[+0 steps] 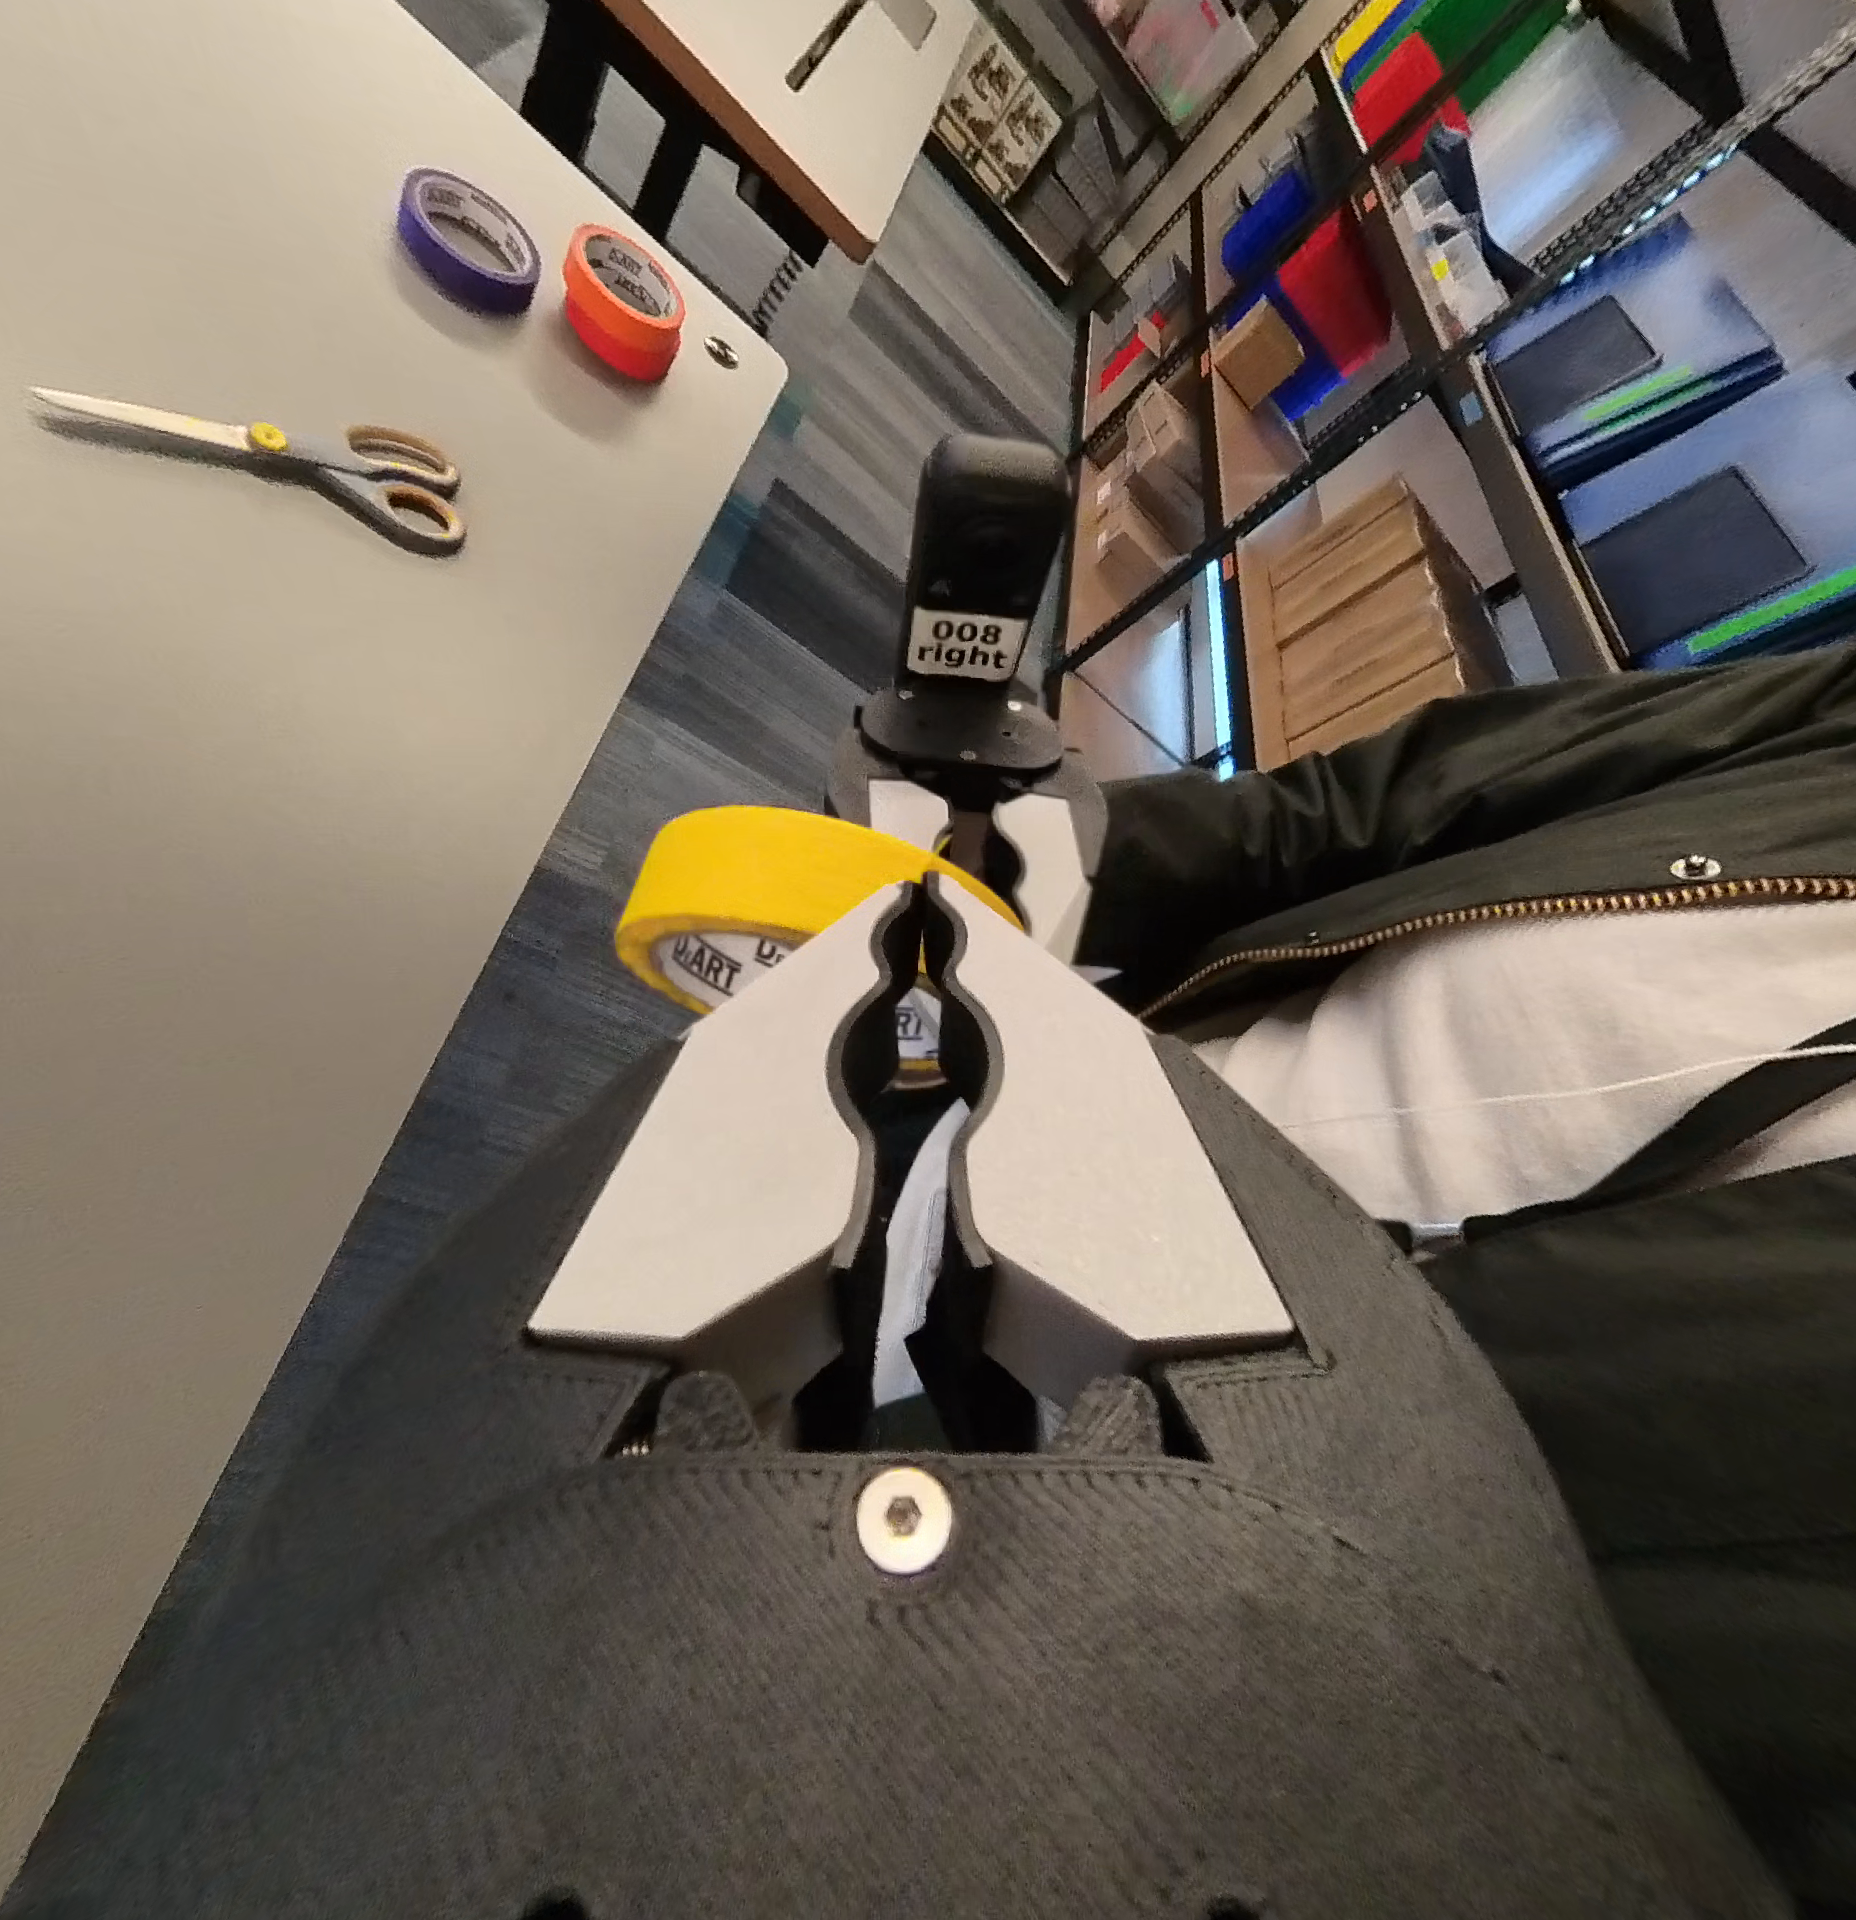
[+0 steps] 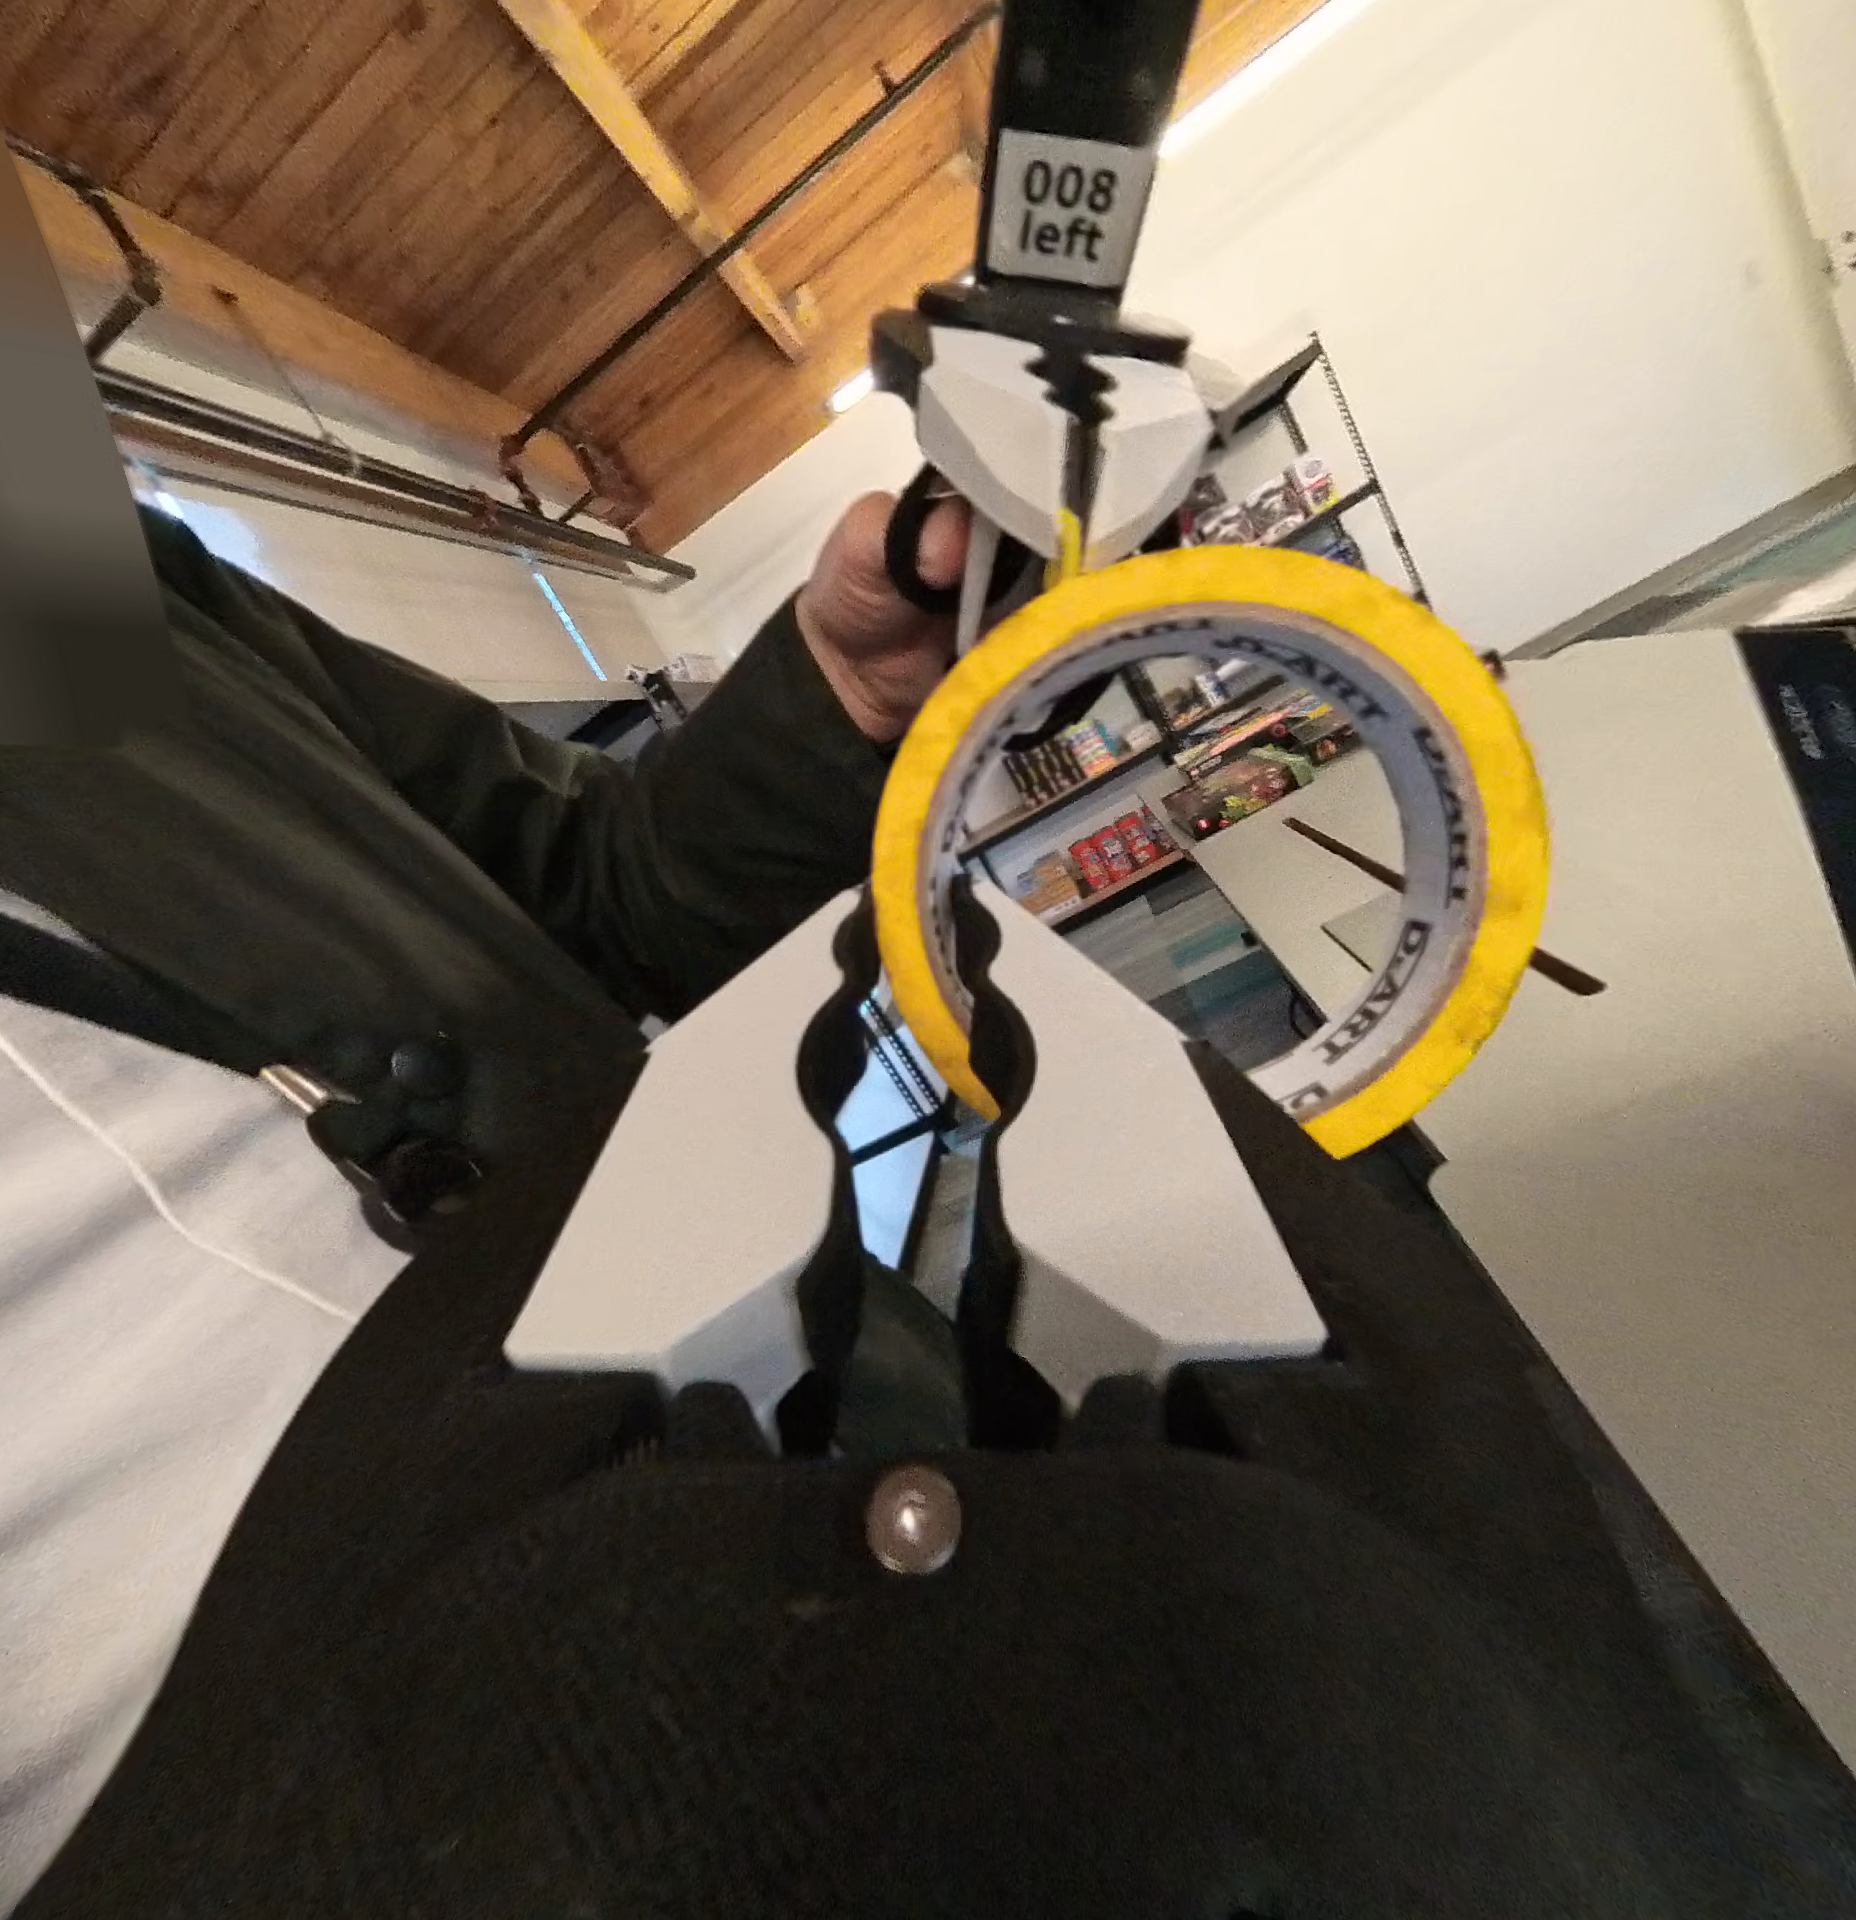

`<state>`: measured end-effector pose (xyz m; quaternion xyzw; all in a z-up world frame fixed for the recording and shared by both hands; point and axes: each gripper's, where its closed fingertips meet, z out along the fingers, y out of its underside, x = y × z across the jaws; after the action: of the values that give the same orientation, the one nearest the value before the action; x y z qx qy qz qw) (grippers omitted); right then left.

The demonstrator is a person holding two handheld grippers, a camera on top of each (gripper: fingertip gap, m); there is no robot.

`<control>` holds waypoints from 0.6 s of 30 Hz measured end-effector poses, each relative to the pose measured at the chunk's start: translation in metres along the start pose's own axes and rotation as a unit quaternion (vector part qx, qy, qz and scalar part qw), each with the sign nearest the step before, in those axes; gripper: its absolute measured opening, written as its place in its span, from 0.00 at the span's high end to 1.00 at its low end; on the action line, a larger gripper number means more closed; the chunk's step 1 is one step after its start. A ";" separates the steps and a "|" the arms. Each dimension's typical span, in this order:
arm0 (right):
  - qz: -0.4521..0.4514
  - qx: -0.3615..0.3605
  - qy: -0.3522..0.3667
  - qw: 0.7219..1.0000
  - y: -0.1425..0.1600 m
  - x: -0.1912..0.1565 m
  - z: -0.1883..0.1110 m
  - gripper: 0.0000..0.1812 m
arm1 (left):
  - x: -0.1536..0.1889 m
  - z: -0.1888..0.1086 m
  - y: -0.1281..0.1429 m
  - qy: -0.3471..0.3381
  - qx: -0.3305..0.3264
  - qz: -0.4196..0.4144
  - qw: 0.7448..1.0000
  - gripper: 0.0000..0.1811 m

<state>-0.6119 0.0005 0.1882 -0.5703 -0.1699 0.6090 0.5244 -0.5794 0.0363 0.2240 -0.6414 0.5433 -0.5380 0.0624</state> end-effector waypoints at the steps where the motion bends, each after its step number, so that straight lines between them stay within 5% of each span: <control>1: 0.002 0.006 0.003 1.000 -0.002 0.001 -0.008 0.94 | -0.003 0.007 -0.001 -0.013 -0.006 0.001 1.000 1.00; 10: 0.178 -0.028 0.058 0.982 0.016 0.041 -0.046 0.93 | -0.041 0.039 0.011 -0.178 -0.106 0.062 0.976 1.00; 18: 0.245 -0.027 0.108 0.963 0.031 0.080 -0.062 0.94 | -0.049 0.052 0.017 -0.215 -0.151 0.077 0.962 1.00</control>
<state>-0.5555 0.0304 0.1036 -0.6705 0.0164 0.6489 0.3591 -0.5419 0.0403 0.1609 -0.7002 0.6398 -0.2924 0.1218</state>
